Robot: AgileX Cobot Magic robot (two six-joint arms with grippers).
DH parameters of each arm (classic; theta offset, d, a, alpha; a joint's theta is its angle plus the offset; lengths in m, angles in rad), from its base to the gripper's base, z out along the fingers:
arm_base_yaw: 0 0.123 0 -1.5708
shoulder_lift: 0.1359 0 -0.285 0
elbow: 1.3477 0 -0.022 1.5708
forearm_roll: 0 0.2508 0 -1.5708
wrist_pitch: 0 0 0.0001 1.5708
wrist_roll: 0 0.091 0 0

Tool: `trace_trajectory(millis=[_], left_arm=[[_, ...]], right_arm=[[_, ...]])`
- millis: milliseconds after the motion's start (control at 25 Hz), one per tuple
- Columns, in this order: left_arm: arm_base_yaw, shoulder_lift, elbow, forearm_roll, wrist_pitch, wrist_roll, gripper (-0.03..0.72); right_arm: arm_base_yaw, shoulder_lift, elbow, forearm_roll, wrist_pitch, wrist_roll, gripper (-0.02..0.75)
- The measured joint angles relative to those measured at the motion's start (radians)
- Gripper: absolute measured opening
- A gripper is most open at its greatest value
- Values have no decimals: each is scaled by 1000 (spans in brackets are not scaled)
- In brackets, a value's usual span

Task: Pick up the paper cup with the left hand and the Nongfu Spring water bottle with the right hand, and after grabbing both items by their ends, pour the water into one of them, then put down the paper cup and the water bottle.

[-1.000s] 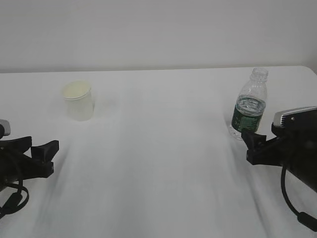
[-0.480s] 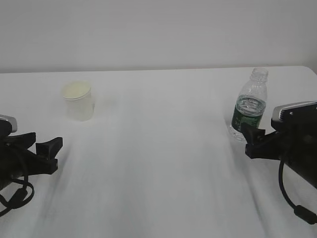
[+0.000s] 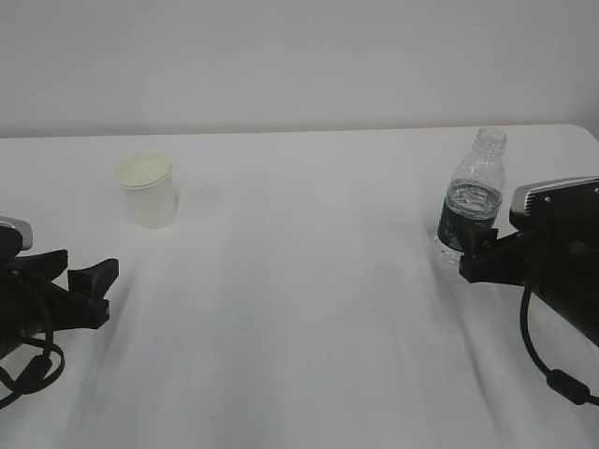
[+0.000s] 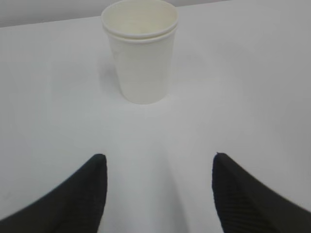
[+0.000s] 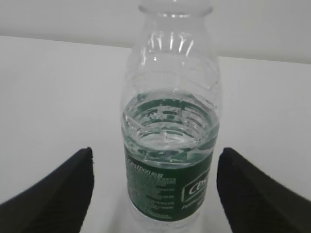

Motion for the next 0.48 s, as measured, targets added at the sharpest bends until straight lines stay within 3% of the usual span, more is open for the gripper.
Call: trace_trajectory(millis=[480], left_arm=[[0, 0, 0, 0, 0, 2, 486]], right_arm=[[0, 81, -28, 12, 8, 0, 605]])
